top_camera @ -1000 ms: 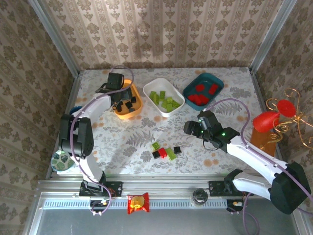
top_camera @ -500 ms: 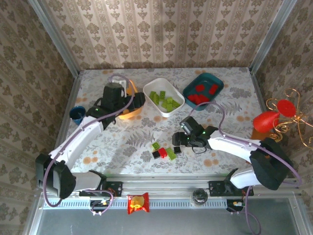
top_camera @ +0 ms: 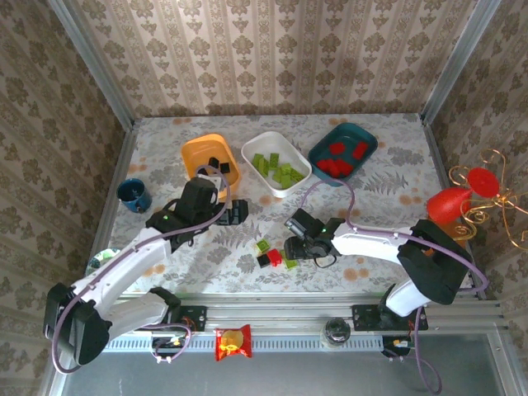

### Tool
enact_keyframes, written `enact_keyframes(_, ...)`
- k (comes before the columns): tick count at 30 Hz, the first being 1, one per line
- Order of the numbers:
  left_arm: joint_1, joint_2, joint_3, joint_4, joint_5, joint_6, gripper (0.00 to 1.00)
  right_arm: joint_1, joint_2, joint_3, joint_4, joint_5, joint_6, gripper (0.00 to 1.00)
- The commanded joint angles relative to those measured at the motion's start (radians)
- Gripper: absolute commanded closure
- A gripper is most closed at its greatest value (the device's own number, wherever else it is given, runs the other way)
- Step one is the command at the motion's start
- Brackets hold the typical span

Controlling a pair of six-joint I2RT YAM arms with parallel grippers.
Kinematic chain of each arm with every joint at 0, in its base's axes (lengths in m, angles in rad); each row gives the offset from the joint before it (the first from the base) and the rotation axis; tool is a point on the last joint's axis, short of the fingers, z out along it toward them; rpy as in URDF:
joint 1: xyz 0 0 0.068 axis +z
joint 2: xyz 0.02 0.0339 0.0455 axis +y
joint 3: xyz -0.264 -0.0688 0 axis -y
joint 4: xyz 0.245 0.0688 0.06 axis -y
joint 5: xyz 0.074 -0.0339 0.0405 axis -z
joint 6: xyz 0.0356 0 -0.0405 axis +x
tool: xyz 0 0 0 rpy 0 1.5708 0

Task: Sort the legos into containers by color
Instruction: Pick up the legos from the bottom-center of the table, then place the legos at the bottom-center of the table.

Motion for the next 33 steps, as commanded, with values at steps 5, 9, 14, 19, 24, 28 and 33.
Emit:
enact_keyframes(5,-0.003,-0.044,-0.040,-0.032,-0.011,-0.041,0.00,0.009,-0.025,0.022,-0.075,0.050,0.014,0.57)
enact_keyframes(9,-0.003,-0.060,-0.051,-0.035,-0.011,-0.044,0.00,0.008,-0.077,0.026,-0.087,0.066,0.004,0.64)
enact_keyframes(14,-0.003,-0.071,-0.057,-0.046,-0.015,-0.044,0.00,0.005,-0.179,0.071,-0.115,0.068,-0.043,0.68)
enact_keyframes(19,0.000,-0.083,-0.080,-0.050,-0.012,-0.053,0.00,-0.009,-0.187,0.153,-0.168,0.059,-0.093,0.69)
enact_keyframes(24,0.001,-0.105,-0.097,-0.058,-0.011,-0.059,0.00,-0.023,-0.059,0.148,-0.174,0.059,-0.077,0.68)
enact_keyframes(28,0.005,-0.118,-0.104,-0.060,-0.007,-0.058,0.00,-0.032,0.005,0.095,-0.107,0.058,-0.049,0.68)
enact_keyframes(33,0.018,-0.114,-0.103,-0.063,-0.003,-0.058,0.00,-0.033,0.055,0.085,-0.090,0.068,-0.042,0.63)
